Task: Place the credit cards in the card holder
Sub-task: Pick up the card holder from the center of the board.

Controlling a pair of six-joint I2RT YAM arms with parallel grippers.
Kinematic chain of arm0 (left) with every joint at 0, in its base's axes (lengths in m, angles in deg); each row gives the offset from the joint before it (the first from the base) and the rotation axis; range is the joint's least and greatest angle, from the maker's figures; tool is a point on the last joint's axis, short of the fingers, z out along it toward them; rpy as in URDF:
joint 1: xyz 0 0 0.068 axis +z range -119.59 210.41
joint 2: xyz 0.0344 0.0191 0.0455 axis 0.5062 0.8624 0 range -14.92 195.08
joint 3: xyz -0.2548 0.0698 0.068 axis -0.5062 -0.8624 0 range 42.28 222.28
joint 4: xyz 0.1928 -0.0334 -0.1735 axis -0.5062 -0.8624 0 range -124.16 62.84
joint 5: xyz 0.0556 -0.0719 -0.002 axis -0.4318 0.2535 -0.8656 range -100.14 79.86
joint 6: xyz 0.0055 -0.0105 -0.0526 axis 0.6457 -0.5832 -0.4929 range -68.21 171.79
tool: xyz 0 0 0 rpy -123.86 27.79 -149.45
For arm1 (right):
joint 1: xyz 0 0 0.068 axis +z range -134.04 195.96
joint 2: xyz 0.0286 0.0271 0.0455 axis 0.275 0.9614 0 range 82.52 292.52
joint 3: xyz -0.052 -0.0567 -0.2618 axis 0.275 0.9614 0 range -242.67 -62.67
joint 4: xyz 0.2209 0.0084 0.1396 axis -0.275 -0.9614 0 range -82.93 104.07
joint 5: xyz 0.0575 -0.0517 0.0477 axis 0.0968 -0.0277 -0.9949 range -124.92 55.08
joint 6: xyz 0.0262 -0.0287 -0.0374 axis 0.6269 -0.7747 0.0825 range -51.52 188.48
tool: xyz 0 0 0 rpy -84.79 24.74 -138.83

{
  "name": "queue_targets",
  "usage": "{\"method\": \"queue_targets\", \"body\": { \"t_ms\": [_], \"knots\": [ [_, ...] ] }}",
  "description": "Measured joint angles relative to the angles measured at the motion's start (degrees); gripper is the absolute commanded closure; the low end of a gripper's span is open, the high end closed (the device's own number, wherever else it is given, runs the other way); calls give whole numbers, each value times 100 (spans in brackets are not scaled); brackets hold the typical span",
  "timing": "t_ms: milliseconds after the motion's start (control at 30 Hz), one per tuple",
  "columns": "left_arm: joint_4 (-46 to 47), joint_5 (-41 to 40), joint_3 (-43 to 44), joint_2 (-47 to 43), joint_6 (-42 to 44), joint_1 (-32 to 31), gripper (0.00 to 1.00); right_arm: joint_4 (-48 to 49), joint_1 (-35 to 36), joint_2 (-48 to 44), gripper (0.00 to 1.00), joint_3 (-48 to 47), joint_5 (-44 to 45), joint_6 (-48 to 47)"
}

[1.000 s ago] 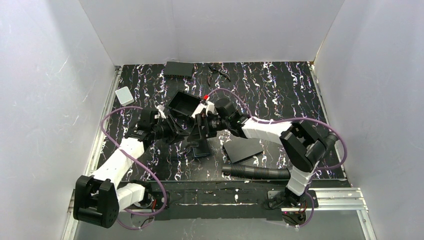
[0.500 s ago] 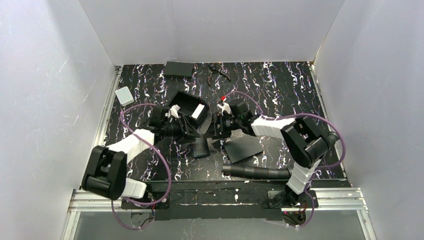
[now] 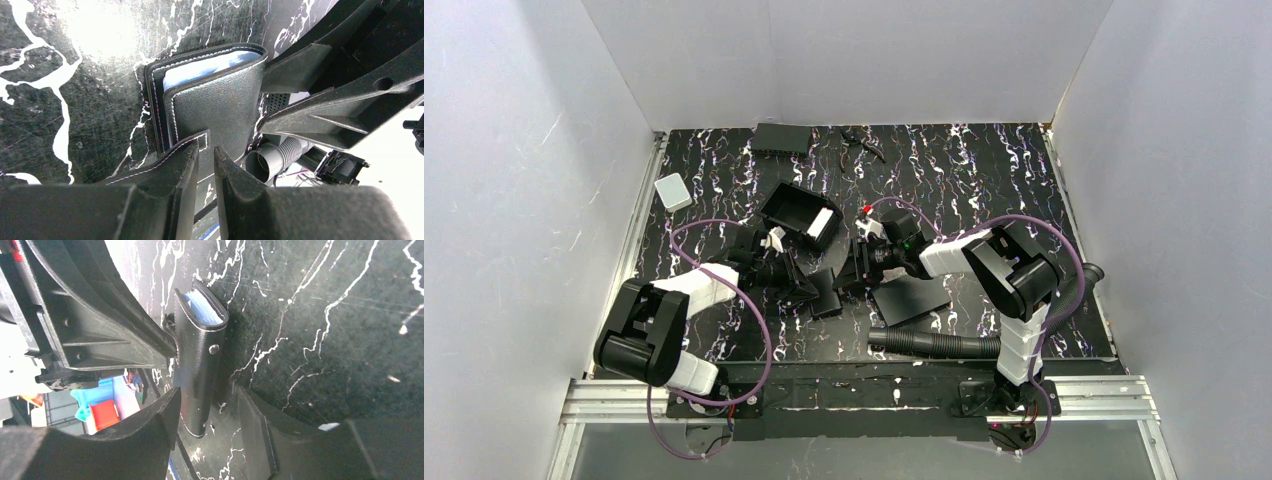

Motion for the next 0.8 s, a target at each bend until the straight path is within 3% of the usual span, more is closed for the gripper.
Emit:
{"method": "queue_targets", "body": {
  "t_ms": [200,333,433,467,633,800],
  "knots": [
    [128,-22,-91,-18,15,18,84,662,92,173,48,106,-117,302],
    [172,-18,-114,-33,24,20,82,1243,315,353,62,186,-62,669],
    [183,-44,-163,-130,21,22,69,1493,454,444,94,196,69,884],
    [165,-69,-173,-182,20,22,64,1570,473,453,96,211,117,1011],
    [-495,-200,-89,-946,109,57,32,1784,429,327,99,390,140,1438],
    [-1227,357,901,-2344,119,430,25,1852,67,-355,99,412,-774,2046]
  ]
}}
